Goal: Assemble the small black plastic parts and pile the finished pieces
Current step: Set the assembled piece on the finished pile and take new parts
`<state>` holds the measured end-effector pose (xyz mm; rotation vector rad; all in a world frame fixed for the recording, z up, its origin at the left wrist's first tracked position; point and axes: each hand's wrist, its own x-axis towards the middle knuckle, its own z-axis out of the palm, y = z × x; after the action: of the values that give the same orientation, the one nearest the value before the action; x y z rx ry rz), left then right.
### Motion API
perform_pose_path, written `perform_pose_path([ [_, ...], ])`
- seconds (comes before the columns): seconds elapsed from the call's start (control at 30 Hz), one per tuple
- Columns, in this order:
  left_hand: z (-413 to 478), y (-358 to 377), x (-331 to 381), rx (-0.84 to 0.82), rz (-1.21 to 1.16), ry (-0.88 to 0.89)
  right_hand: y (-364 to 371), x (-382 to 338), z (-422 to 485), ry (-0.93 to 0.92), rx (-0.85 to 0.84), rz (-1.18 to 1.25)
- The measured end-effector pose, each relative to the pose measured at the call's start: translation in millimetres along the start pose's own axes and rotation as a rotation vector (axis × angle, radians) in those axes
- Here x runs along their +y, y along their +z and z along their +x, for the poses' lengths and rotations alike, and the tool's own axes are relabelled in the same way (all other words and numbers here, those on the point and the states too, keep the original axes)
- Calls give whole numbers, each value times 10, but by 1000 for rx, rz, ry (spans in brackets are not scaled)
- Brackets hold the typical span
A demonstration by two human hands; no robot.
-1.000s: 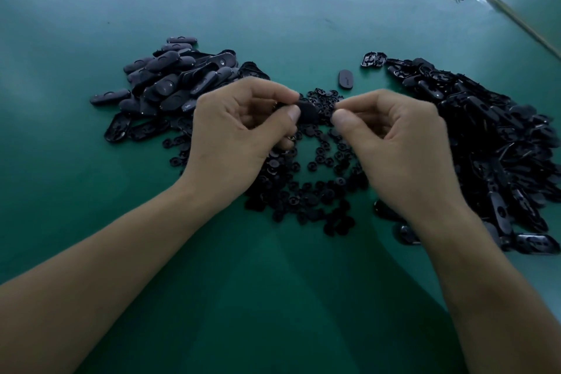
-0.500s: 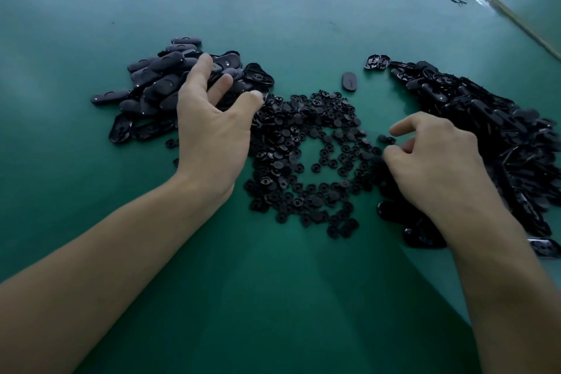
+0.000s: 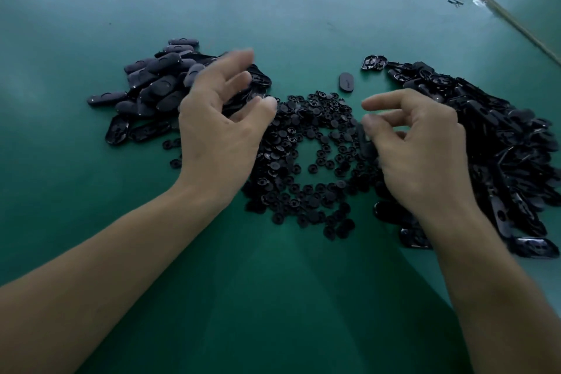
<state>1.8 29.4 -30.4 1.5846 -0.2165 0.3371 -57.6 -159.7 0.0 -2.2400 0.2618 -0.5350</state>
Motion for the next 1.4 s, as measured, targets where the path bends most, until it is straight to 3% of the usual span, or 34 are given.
perform_pose_path([
  [0.2,-47,35,47,-196,15,56,97,-73,-17,60,-154,482],
  [0.47,-82,39,89,-378,5,33,105,-134,-52,132,-219,647],
  [0.8,-63,25,49,-325,-72,38,155,-127,-88,73,-191,507],
  [0.93,-58,37,40,-285,-128,27,161,-76,-103,-71,-84,142],
  [1.1,-49,37,19,-275,-86,40,148,-15,-120,-101,-247,-212],
  [1.4,-49,28,1,-263,-80,15,124,-36,-102,-106,-329,-212],
])
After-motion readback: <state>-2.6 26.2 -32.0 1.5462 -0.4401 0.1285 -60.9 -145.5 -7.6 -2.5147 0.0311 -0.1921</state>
